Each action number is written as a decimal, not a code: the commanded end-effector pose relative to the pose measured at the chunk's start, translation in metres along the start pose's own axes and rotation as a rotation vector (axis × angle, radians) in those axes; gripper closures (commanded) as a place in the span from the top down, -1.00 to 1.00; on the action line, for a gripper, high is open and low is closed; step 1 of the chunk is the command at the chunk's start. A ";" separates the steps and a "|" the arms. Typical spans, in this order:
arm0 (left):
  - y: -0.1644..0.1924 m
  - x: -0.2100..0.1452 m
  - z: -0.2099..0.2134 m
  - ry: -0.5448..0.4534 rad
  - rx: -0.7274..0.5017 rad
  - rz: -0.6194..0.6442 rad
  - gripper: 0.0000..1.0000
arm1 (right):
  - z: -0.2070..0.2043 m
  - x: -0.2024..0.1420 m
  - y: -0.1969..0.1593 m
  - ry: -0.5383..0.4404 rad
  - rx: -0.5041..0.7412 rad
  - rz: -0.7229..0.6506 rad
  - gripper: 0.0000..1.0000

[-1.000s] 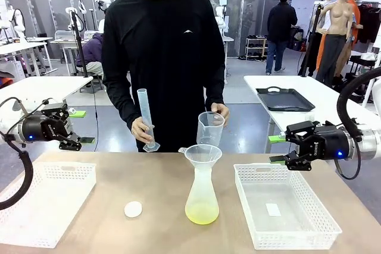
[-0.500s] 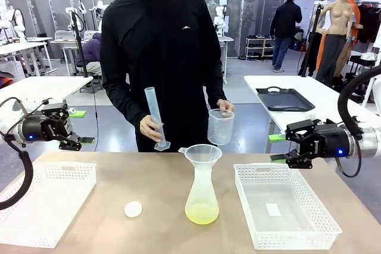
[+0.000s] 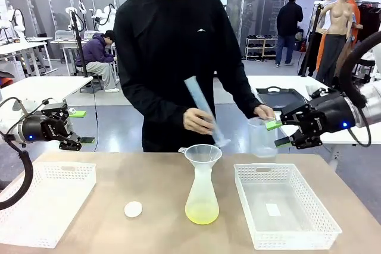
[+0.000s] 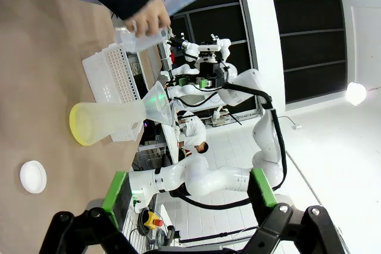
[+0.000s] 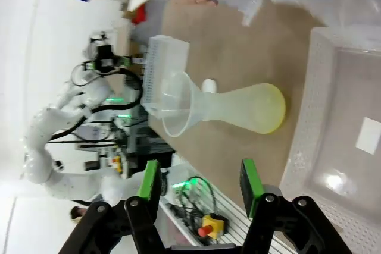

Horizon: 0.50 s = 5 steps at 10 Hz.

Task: Prepare the solutions needed for the experiment.
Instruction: Once the solution is in the Big flask , pick up the Plastic Funnel and place it back into the right Organizing basket.

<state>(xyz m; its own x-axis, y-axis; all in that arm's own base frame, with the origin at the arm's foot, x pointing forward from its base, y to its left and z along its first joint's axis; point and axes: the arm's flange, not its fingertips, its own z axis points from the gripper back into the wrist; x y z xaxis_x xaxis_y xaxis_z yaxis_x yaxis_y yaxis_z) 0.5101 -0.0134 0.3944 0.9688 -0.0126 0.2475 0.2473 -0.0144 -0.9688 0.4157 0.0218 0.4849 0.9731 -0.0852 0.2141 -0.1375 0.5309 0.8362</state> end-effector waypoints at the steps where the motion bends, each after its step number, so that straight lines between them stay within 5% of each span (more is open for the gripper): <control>1: -0.002 -0.001 0.000 0.005 -0.010 -0.003 1.00 | -0.007 -0.003 0.027 0.033 -0.147 -0.005 0.35; 5: -0.002 -0.001 0.000 0.005 -0.010 -0.003 1.00 | -0.008 -0.001 0.055 0.025 -0.270 -0.010 0.35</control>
<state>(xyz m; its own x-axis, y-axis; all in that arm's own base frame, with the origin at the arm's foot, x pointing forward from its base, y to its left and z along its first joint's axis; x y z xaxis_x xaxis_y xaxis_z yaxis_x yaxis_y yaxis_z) 0.5101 -0.0134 0.3944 0.9688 -0.0126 0.2476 0.2474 -0.0144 -0.9688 0.4078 0.0550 0.5227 0.9765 -0.0404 0.2117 -0.1187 0.7190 0.6848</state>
